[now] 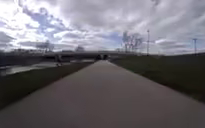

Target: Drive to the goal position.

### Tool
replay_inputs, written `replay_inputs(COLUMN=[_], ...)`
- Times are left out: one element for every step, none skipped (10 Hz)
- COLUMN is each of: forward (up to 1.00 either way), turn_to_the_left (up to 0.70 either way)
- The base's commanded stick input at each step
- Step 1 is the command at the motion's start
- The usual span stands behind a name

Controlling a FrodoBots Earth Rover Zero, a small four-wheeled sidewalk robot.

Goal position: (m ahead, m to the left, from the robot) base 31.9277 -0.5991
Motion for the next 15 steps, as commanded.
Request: replay_inputs(forward=[1.0,1.0,1.0,1.0,1.0,1.0,1.0,1.0,1.0,1.0,1.0,1.0,1.0,1.0,1.0], turn_to_the_left=[0.0,0.0,0.0,0.0,0.0,0.0,0.0,0.0,0.0,0.0,0.0,0.0,0.0,0.0,-0.19])
